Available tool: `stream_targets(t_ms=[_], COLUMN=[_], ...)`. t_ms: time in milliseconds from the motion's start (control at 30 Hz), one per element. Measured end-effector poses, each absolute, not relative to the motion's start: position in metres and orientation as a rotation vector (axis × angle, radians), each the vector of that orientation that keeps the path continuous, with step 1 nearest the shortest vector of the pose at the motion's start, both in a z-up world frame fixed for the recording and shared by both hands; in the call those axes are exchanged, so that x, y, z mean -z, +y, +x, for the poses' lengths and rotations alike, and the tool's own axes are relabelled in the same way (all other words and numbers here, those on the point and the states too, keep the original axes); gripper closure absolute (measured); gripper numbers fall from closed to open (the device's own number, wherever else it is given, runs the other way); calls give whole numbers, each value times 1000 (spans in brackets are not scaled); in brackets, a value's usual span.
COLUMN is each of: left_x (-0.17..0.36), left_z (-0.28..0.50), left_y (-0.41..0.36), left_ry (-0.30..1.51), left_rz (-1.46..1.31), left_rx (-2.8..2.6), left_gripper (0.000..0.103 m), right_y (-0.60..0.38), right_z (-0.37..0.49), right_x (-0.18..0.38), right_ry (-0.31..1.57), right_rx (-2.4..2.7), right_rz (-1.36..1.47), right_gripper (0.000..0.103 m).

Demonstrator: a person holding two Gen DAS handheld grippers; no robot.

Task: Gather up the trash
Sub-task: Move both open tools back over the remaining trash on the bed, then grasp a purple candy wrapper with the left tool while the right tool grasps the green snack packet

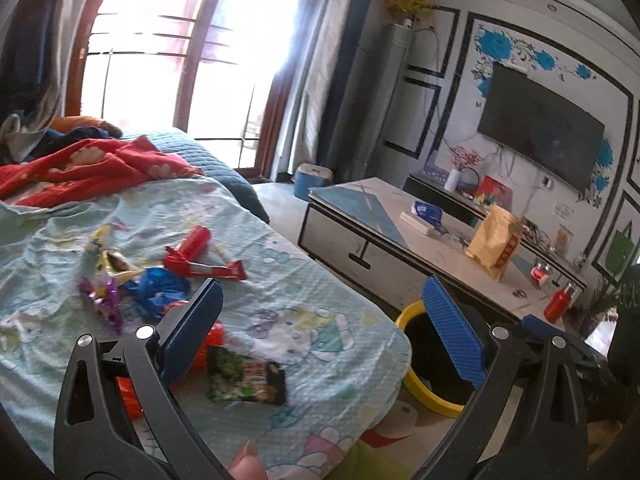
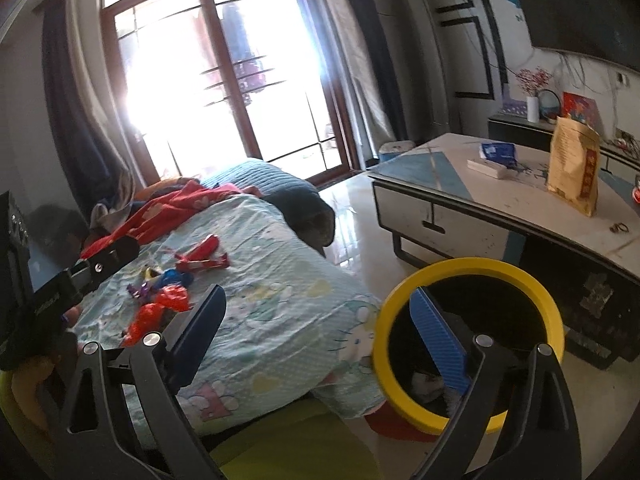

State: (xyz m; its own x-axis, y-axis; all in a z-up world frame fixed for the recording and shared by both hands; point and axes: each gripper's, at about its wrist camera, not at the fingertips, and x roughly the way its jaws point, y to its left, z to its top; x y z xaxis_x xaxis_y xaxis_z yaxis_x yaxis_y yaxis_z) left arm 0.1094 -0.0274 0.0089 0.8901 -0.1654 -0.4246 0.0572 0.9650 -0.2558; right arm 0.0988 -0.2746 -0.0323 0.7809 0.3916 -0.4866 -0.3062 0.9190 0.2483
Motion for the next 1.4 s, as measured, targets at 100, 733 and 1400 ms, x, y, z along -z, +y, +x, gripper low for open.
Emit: stream_targets(t_ms=[100,733,1400], left_x=[-10,-5,49], left_z=[105,86,101], left_y=[-15,62,160], left_ry=[450,429,562], left_rz=[-254,-337,-525], left_rx=[93,-54,-222], left_gripper=[11,11,11], right_y=[-257,-167,-84], right_z=[93,85,134], right_x=[29,21,77], right_ry=[551,570,761], right_rx=[-413,-558,-613], right_rz=[125,-6,-76], right_gripper=[12,8,8])
